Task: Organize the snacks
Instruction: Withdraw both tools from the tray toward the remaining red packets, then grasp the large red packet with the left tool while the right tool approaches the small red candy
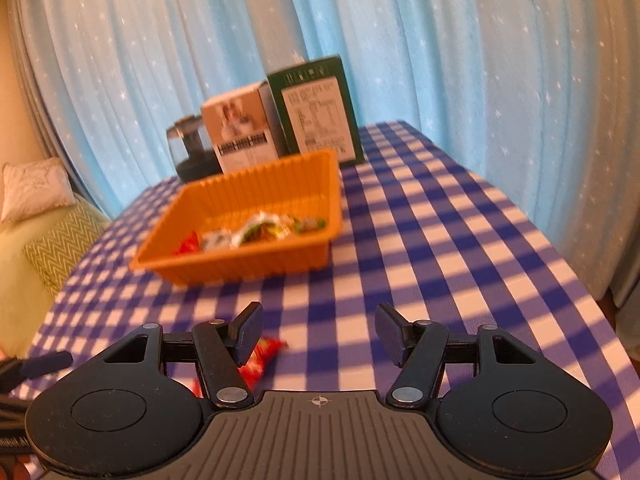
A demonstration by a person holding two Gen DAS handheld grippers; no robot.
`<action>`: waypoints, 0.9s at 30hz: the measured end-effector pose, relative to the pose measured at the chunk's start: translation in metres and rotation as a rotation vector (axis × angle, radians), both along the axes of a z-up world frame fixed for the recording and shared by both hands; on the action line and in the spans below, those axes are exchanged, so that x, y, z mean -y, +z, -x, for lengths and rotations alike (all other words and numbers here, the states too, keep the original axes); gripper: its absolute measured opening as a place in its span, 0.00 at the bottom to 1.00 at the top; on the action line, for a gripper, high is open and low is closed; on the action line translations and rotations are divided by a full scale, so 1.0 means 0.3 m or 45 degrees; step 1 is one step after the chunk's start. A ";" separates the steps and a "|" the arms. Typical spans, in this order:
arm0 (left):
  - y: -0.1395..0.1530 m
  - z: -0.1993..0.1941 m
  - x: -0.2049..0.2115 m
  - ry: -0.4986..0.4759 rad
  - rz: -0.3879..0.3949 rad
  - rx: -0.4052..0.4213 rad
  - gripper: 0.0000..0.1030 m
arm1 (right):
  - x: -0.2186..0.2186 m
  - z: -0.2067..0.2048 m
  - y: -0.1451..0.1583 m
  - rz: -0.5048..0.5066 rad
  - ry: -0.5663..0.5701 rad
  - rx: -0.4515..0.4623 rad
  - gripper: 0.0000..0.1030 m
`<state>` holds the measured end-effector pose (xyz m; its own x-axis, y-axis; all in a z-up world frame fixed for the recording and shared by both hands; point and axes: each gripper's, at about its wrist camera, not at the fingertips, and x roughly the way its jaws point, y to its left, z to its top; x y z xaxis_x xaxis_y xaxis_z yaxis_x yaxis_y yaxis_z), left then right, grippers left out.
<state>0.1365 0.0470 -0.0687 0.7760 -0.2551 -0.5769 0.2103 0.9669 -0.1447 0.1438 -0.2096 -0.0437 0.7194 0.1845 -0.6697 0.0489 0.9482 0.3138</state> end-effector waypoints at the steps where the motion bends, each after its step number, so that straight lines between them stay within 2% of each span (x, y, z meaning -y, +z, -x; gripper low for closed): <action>1: -0.005 0.006 0.003 -0.002 -0.001 -0.003 0.94 | 0.004 0.016 -0.008 0.000 -0.007 -0.016 0.60; 11: -0.066 -0.012 0.062 -0.065 -0.015 -0.068 0.94 | 0.032 0.074 -0.095 0.018 -0.074 -0.197 0.60; 16: -0.096 -0.053 0.102 -0.114 -0.035 -0.095 0.89 | 0.056 0.064 -0.116 0.008 -0.135 -0.244 0.60; 20: -0.118 -0.105 0.147 -0.189 -0.138 -0.087 0.87 | 0.064 0.060 -0.128 -0.005 -0.149 -0.263 0.60; 25: -0.123 -0.141 0.212 -0.388 -0.420 0.005 0.86 | 0.086 0.055 -0.141 -0.032 -0.185 -0.284 0.60; 27: -0.131 -0.156 0.231 -0.471 -0.503 0.026 0.80 | 0.091 0.052 -0.145 -0.045 -0.194 -0.293 0.60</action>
<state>0.1834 -0.0224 -0.1081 0.6874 -0.2800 -0.6702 0.5460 0.8076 0.2227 0.1282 -0.2367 -0.0872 0.5700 0.1122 -0.8139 0.2641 0.9130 0.3109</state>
